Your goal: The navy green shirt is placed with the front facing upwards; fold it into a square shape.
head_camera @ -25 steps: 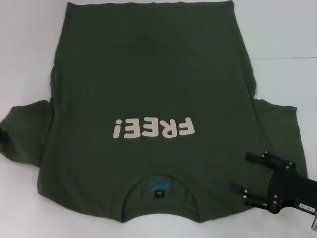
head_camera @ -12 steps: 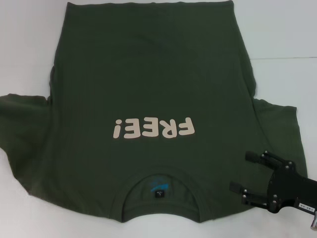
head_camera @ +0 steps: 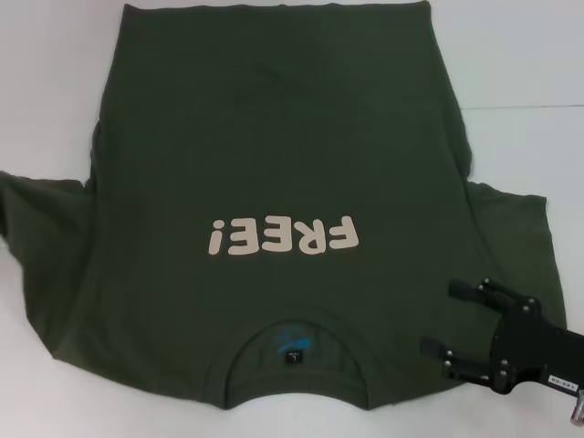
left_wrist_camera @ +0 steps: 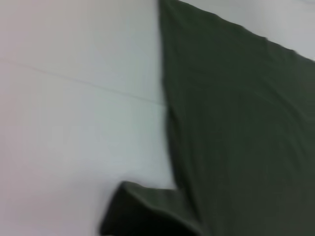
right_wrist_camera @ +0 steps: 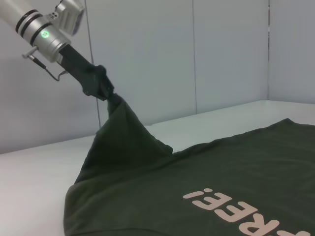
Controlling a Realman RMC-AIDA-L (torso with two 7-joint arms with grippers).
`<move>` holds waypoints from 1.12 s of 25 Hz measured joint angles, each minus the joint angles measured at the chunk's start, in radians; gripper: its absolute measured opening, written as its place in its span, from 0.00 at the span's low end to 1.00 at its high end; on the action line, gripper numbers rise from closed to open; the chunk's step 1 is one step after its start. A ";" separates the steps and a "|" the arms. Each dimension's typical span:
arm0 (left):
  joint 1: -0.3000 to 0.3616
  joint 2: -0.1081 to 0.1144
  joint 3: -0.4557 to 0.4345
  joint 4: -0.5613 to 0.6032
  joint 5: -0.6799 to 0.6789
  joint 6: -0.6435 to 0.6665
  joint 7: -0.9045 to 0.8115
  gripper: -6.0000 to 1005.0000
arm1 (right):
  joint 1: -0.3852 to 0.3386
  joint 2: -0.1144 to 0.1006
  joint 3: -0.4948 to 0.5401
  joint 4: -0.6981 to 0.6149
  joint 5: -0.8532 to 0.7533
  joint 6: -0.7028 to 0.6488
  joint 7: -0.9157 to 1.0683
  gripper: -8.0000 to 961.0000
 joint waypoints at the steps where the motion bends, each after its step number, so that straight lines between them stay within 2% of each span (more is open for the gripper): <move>1: -0.004 -0.001 0.000 -0.008 -0.018 0.013 -0.001 0.02 | 0.000 0.000 -0.001 0.000 0.000 0.000 0.000 0.95; 4: -0.014 -0.009 0.005 -0.031 -0.077 0.049 -0.001 0.02 | 0.003 0.000 -0.002 0.000 0.000 -0.001 0.000 0.95; 8: -0.033 -0.035 0.023 -0.061 -0.113 0.070 -0.001 0.02 | 0.005 0.000 -0.004 0.001 0.000 -0.001 0.000 0.95; 18: -0.040 -0.168 0.082 -0.074 -0.144 0.003 0.032 0.02 | 0.007 -0.001 -0.005 0.015 -0.002 -0.001 -0.007 0.95; 20: -0.037 -0.186 0.093 -0.079 -0.152 -0.016 0.044 0.02 | 0.007 -0.001 -0.005 0.018 -0.002 -0.001 -0.008 0.95; 23: -0.035 -0.209 0.112 -0.097 -0.156 -0.053 0.056 0.02 | 0.007 -0.001 -0.005 0.026 -0.003 -0.001 -0.009 0.95; 28: -0.035 -0.225 0.116 -0.144 -0.167 -0.100 0.082 0.03 | 0.007 -0.001 -0.005 0.027 -0.003 -0.001 -0.009 0.95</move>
